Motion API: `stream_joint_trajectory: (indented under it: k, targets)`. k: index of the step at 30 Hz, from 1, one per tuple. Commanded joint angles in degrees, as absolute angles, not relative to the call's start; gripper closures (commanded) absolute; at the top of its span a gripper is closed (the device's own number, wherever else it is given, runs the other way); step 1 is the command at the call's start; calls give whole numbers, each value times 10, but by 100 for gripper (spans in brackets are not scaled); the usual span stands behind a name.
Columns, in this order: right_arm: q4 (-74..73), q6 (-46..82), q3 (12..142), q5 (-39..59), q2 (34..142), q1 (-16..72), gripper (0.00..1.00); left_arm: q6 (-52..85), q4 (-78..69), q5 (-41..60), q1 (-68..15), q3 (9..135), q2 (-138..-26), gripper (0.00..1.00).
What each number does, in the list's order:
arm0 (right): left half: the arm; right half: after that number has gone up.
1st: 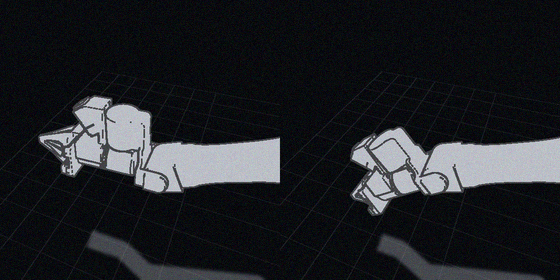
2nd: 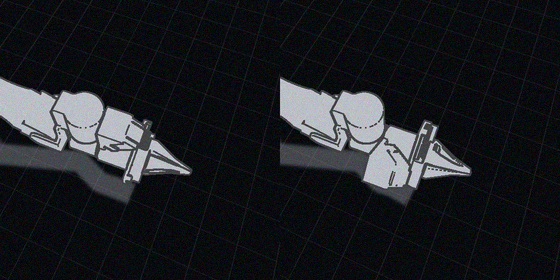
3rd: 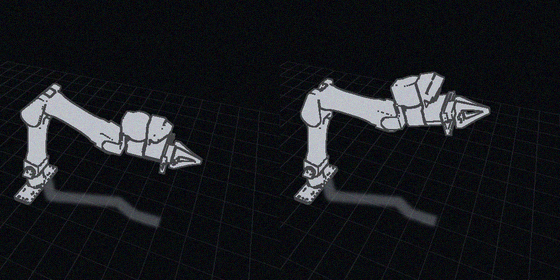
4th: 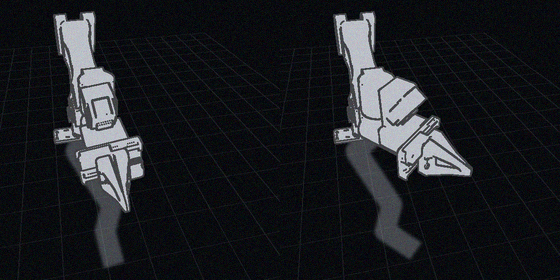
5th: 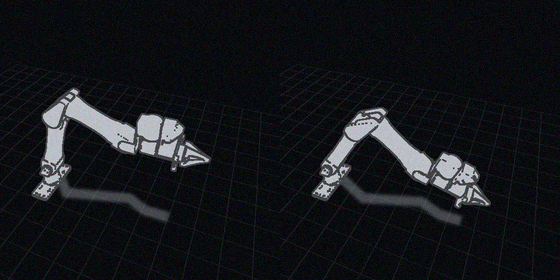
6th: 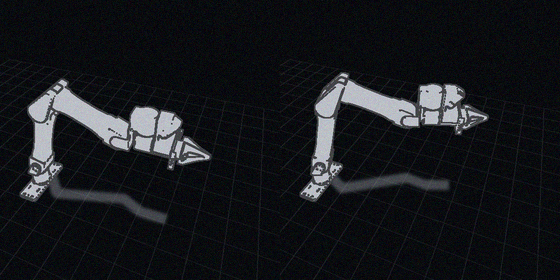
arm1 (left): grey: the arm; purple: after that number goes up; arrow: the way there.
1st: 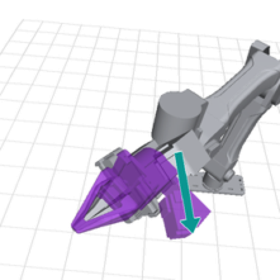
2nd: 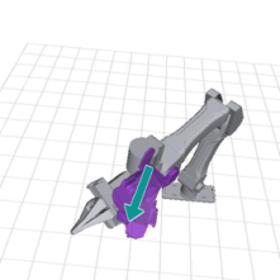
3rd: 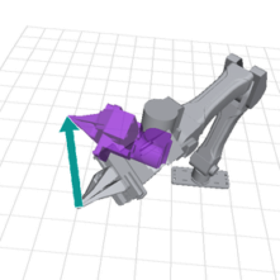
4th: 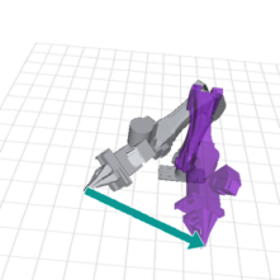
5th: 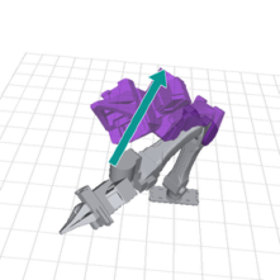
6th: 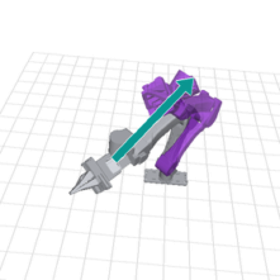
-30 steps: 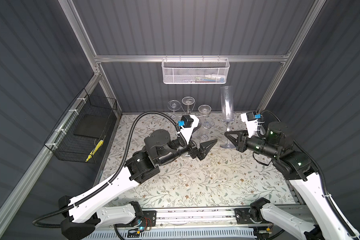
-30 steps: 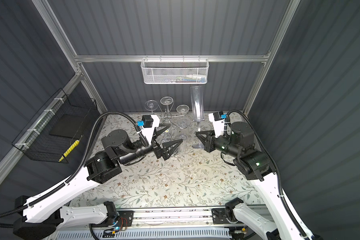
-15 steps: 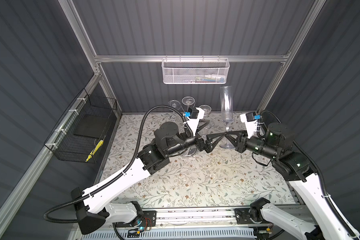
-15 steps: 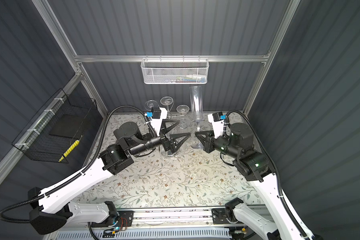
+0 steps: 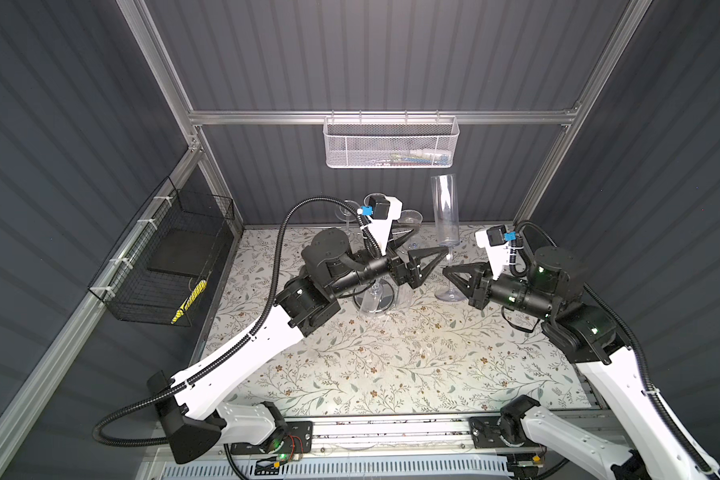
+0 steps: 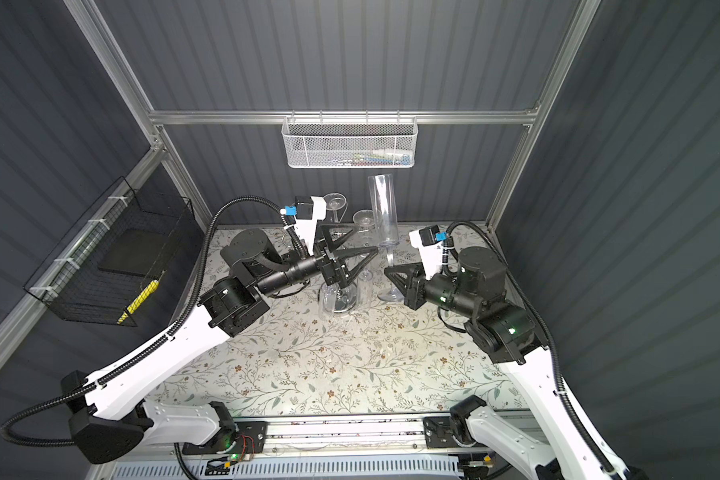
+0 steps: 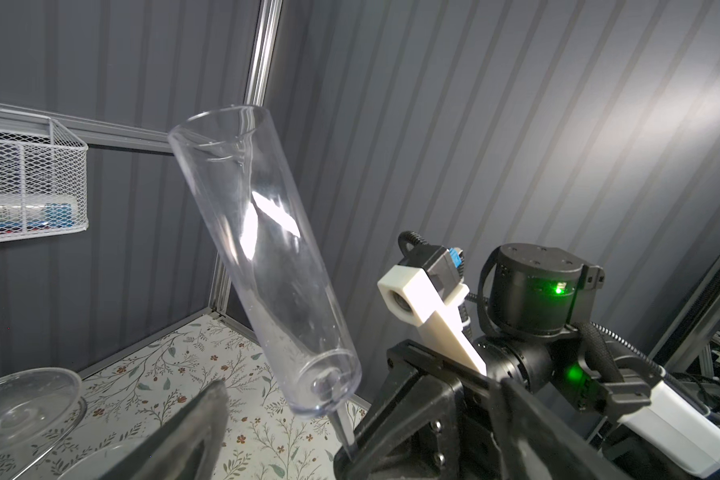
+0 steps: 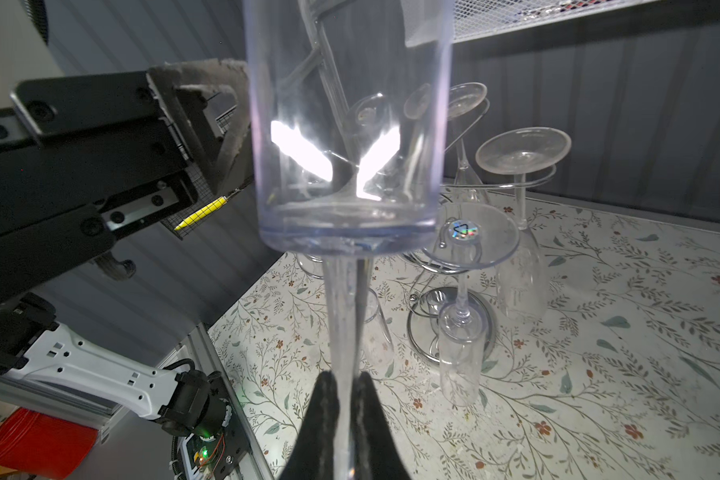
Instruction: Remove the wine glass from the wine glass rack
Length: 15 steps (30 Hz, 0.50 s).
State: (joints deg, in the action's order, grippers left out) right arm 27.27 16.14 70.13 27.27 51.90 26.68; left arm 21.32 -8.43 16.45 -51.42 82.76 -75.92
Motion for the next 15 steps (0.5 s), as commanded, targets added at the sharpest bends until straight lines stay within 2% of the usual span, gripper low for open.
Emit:
stream_joint_trajectory:
  k: [1, 10, 15]
  targets:
    - [238, 147, 686, 307, 503, 277, 100, 241, -103, 183, -505, 856, -775, 1]
    - [225, 99, 654, 340, 484, 311, 100, 288, -117, 225, -494, 875, -805, 3]
    - [203, 79, 635, 340, 476, 320, 100, 317, -153, 225, -486, 853, -802, 10]
